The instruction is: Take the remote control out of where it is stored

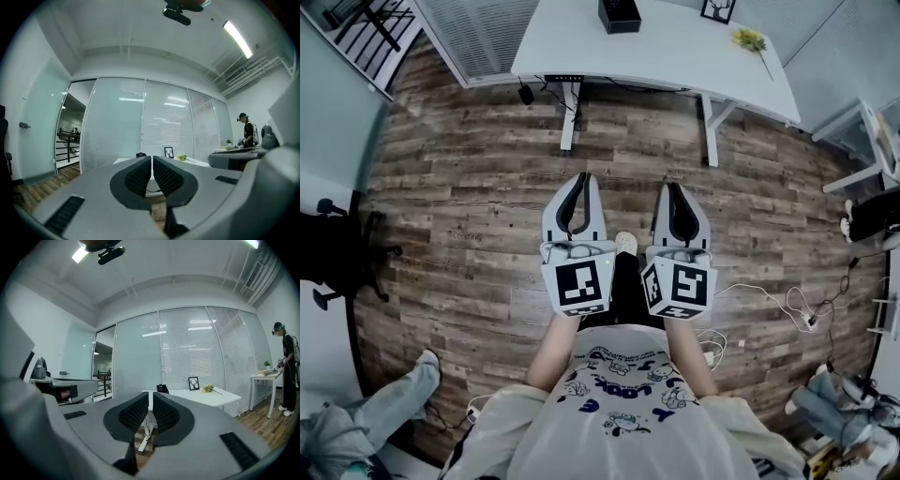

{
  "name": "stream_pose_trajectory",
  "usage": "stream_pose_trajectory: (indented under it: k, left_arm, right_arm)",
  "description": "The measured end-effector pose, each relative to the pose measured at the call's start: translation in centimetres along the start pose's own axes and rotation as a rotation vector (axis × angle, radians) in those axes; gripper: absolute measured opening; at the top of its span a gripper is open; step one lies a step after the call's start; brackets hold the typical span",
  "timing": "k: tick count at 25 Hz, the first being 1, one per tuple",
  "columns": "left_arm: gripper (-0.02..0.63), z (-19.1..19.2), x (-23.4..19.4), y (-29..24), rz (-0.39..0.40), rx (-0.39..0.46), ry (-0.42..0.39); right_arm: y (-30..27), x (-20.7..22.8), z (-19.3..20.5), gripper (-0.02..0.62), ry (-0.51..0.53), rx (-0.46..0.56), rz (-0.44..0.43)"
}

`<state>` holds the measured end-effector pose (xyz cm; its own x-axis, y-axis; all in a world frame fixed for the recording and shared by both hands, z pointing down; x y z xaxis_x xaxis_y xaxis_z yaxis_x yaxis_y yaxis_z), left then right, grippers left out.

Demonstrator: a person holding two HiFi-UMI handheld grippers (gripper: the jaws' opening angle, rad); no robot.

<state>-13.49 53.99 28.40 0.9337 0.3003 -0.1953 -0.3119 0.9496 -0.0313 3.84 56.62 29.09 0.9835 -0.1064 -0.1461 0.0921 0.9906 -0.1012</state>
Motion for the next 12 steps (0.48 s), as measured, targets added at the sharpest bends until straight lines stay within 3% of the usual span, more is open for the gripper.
stream_pose_trajectory:
  k: [12]
  left_arm:
    - [0.026,-0.5,-0.3,-12.3,-0.042,-0.005,-0.026]
  right_arm:
    - [-12.9,4.8,-0.5,0.048,-0.016,0.019,-0.055]
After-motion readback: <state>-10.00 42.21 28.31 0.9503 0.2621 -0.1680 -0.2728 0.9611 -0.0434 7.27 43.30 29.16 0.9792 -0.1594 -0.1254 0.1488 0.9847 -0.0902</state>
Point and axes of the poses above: the fingertips, and each gripper's own axes: y backward along the fingers, x to its right, z out of its underside, the point moved 10 cm from there along y, backward along the fingers, and after that the axes turned 11 degrees about y, right-handed, at the moved point
